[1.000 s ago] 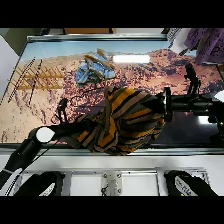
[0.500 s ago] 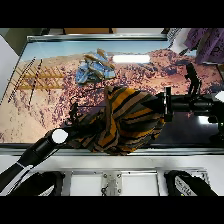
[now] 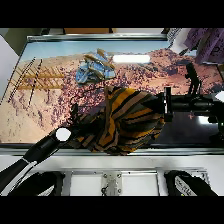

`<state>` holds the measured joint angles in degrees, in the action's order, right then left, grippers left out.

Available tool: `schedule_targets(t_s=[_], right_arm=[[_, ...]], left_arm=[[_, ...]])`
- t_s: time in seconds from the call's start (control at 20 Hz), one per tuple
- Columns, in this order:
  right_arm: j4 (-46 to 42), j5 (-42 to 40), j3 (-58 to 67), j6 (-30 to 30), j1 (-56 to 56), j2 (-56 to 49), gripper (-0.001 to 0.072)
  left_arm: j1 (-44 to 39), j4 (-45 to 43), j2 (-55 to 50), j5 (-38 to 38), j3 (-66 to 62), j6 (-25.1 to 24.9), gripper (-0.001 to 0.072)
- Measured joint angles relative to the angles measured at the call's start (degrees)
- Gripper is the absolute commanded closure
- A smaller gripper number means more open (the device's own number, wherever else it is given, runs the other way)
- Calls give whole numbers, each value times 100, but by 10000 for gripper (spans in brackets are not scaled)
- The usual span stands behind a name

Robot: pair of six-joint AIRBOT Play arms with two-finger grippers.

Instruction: Fold the clothes and pants, and hang the long-sleeved shirts on hangers.

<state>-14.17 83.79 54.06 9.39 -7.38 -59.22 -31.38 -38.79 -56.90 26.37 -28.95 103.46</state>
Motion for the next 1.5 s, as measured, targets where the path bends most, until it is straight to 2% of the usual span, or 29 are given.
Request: schedule_targets(t_s=[0.15, 0.45, 0.65, 1.25, 1.5], right_arm=[[-37, 2, 0, 94, -2, 76, 707], [-365, 44, 0, 503, -2, 337, 708], [-446, 90, 0, 643, -2, 494, 708], [-433, 439, 0, 798, -2, 861, 708], [-920, 603, 0, 1001, -2, 994, 708]], left_arm=[[380, 26, 229, 144, 0, -160, 698], [1832, -522, 946, 1346, 0, -457, 698], [2409, -678, 1126, 1829, 0, -660, 698], [2712, -817, 1185, 2138, 0, -916, 698], [2715, -955, 1185, 2173, -52, -994, 698]])
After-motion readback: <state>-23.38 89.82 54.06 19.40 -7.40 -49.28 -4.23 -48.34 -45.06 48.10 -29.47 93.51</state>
